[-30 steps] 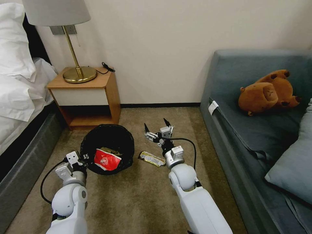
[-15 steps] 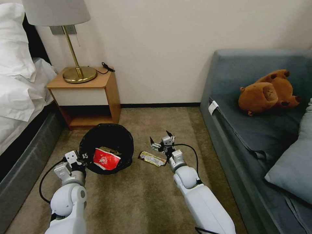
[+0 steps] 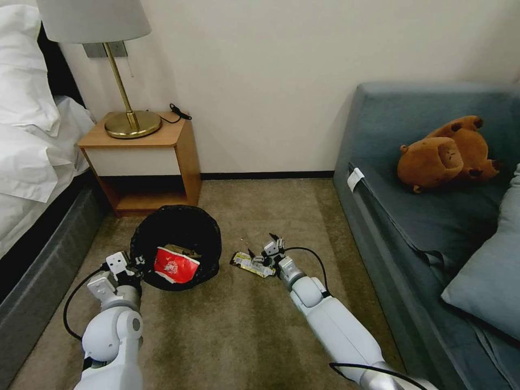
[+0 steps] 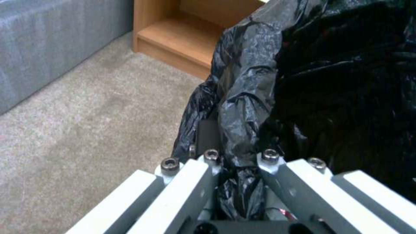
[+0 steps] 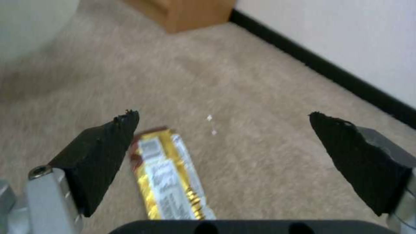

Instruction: Pick up the trash bin, then pick up the garbage on the floor and place it into the trash bin.

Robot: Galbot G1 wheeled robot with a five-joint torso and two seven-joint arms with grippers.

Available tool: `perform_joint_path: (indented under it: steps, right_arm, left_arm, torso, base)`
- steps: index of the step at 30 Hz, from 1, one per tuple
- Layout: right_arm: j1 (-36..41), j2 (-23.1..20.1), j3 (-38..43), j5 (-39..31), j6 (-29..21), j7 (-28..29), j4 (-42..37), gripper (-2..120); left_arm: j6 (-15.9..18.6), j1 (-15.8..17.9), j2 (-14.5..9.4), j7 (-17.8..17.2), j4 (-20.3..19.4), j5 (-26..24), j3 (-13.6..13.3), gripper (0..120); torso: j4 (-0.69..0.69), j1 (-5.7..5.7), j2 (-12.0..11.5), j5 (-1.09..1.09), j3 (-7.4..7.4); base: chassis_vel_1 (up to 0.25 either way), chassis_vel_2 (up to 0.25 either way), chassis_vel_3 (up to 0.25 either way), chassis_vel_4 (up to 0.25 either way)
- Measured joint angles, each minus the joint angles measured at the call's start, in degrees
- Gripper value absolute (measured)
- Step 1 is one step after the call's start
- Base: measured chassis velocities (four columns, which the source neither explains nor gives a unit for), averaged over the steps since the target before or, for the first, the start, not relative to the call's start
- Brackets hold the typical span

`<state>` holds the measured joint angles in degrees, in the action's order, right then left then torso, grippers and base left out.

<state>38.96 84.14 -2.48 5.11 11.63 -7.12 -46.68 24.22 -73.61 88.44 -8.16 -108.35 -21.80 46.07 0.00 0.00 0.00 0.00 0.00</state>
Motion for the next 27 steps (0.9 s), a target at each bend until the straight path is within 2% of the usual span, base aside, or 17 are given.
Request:
perform_joint_path:
  steps: [8, 15, 18, 27]
  right_arm:
    - [-2.52, 0.82, -2.2, 1.97, 1.29, -2.65, 5.88, 100]
    - [-4.8, 1.23, -3.53, 1.64, -1.05, -6.94, 9.02, 100]
    - [-6.42, 1.96, -3.86, 1.37, -2.24, -9.5, 12.02, 100]
    - [-8.61, 3.42, -4.06, -0.57, -4.91, -10.52, 16.21, 100]
  left_arm:
    - [0.09, 0.4, 0.48, -0.19, -0.29, 0.01, 0.02, 1]
    - [-0.2, -0.79, 0.89, -0.01, -0.86, 0.34, 0.04, 1]
    - [-0.21, -1.6, 1.05, 0.06, -2.51, 0.67, 0.04, 1]
    - [-0.19, -3.05, 1.6, 0.17, -4.4, 1.72, -0.08, 1]
  torso:
    - [0.0, 0.0, 0.0, 0.0, 0.0]
    - [0.0, 0.0, 0.0, 0.0, 0.0]
    - [0.0, 0.0, 0.0, 0.0, 0.0]
    - [0.0, 0.0, 0.0, 0.0, 0.0]
  base:
    - [0.0, 0.0, 0.0, 0.0]
    - [0.0, 0.0, 0.0, 0.0]
    - [0.0, 0.0, 0.0, 0.0]
    - [0.0, 0.0, 0.0, 0.0]
